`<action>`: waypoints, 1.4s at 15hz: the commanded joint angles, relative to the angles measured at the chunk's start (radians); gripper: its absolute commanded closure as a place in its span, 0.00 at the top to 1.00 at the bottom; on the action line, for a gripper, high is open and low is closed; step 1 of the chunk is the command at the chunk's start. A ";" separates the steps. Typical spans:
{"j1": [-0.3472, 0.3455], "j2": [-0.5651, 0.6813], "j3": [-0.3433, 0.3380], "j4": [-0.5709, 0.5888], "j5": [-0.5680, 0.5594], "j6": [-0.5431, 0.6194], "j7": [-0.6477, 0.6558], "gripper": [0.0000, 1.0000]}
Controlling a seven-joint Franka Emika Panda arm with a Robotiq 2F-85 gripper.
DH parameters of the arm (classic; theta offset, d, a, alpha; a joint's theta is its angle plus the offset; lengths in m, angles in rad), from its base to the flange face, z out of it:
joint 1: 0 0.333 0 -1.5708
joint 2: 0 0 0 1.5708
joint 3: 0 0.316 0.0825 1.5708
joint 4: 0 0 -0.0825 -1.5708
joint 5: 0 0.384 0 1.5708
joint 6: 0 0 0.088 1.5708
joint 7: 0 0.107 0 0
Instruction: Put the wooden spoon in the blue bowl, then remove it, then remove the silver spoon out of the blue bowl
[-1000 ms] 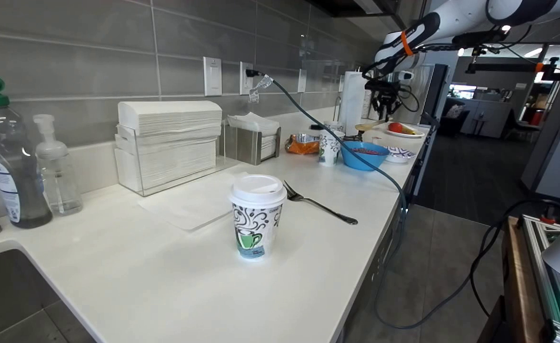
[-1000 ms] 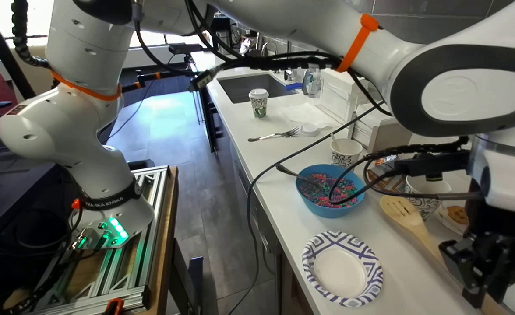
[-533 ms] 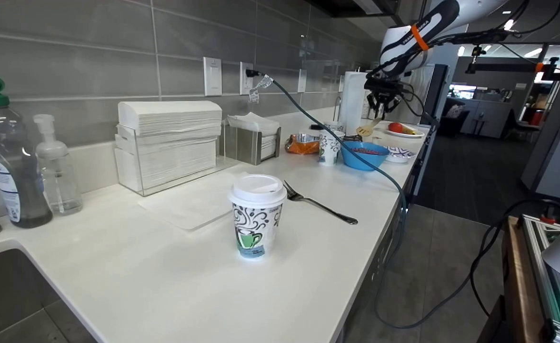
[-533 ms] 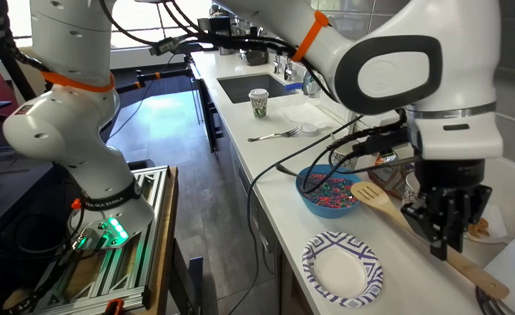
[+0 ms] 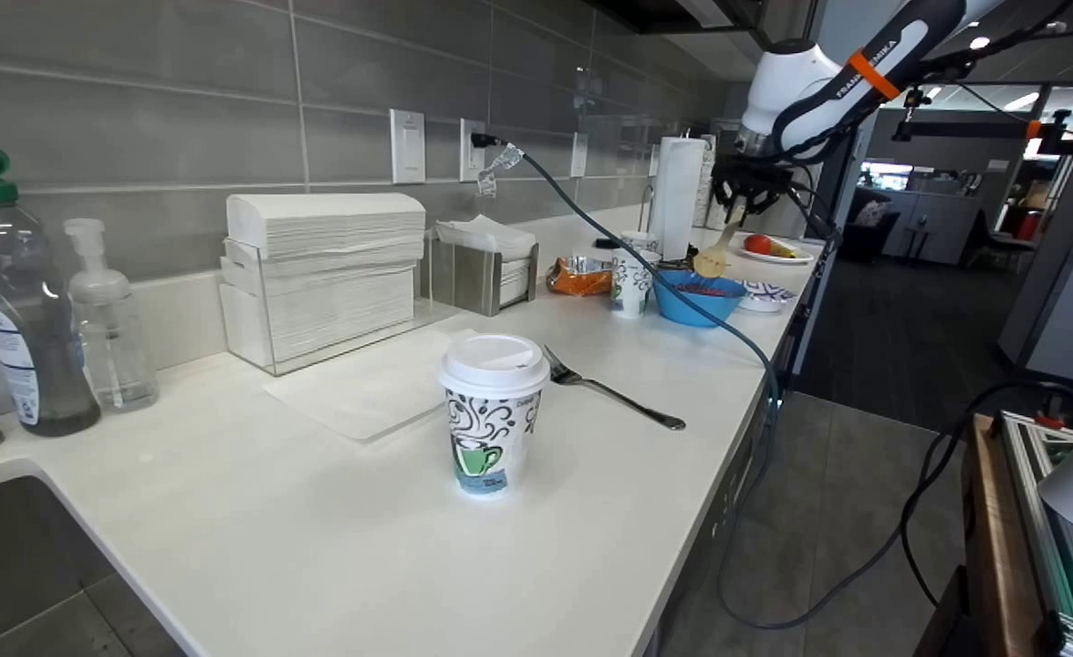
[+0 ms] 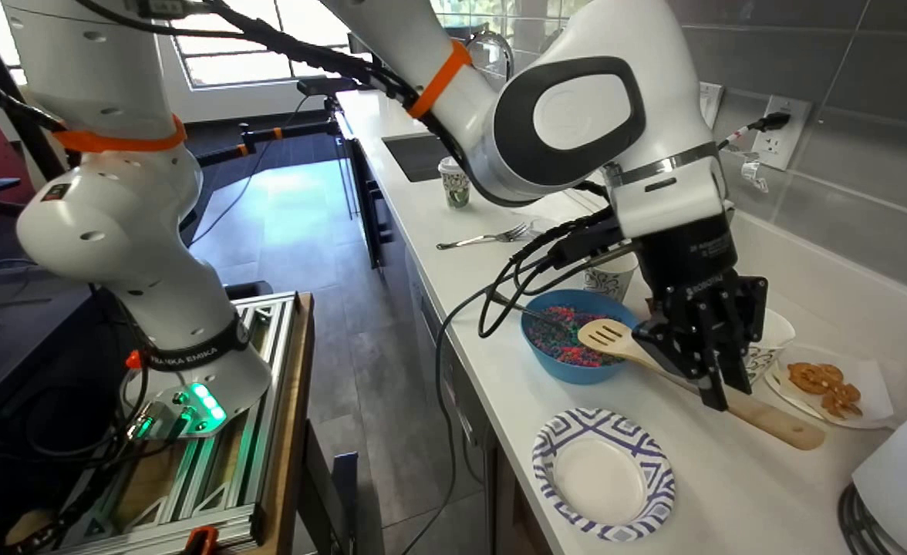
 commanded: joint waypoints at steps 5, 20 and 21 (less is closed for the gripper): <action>0.033 -0.100 -0.038 -0.100 -0.386 0.110 0.403 0.07; 0.028 -0.078 -0.044 -0.093 -0.848 0.289 0.852 0.07; 0.027 -0.078 -0.042 -0.096 -0.866 0.285 0.869 0.07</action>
